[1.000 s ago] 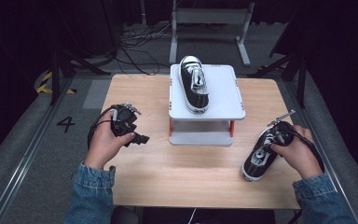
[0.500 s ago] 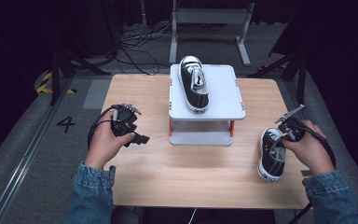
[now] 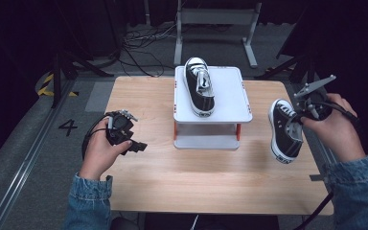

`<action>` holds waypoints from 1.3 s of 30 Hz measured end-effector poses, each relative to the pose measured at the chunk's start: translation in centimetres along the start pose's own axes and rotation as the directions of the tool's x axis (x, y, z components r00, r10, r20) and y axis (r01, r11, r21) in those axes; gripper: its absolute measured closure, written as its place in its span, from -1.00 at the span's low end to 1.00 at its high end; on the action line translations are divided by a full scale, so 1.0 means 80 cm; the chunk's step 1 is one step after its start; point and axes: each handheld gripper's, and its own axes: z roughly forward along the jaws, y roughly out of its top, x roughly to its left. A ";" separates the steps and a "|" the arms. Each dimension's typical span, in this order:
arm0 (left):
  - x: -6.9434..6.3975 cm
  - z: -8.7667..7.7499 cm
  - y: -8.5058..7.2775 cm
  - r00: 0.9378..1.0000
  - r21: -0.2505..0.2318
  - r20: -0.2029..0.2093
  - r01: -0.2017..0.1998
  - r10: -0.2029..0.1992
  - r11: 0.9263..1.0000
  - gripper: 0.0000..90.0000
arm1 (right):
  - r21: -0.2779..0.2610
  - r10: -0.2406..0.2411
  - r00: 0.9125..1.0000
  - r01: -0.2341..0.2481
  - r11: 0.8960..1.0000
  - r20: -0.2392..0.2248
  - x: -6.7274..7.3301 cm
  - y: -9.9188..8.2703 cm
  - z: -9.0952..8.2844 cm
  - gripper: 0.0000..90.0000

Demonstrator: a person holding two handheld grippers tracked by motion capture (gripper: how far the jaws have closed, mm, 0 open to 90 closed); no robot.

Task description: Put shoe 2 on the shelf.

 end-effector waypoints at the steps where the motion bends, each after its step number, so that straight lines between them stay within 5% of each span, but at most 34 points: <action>1: 0.000 -0.001 -0.003 1.000 -0.002 -0.004 0.006 -0.006 1.000 -0.44 | -0.006 -0.008 1.000 0.008 1.000 0.006 -0.001 0.007 -0.005 0.77; 16: 0.003 -0.017 -0.031 0.998 -0.010 -0.024 0.050 -0.050 0.999 -0.44 | -0.102 -0.095 0.995 0.098 0.990 0.030 0.011 0.116 -0.025 0.77; 27: 0.009 -0.015 -0.029 0.999 -0.017 -0.005 0.037 -0.037 0.999 -0.44 | -0.128 -0.212 0.976 0.218 0.967 0.057 0.036 0.202 0.041 0.77; 39: 0.014 -0.011 -0.028 0.999 -0.012 0.005 0.042 -0.042 0.999 -0.44 | -0.126 -0.287 0.954 0.296 0.947 0.086 0.046 0.231 0.084 0.77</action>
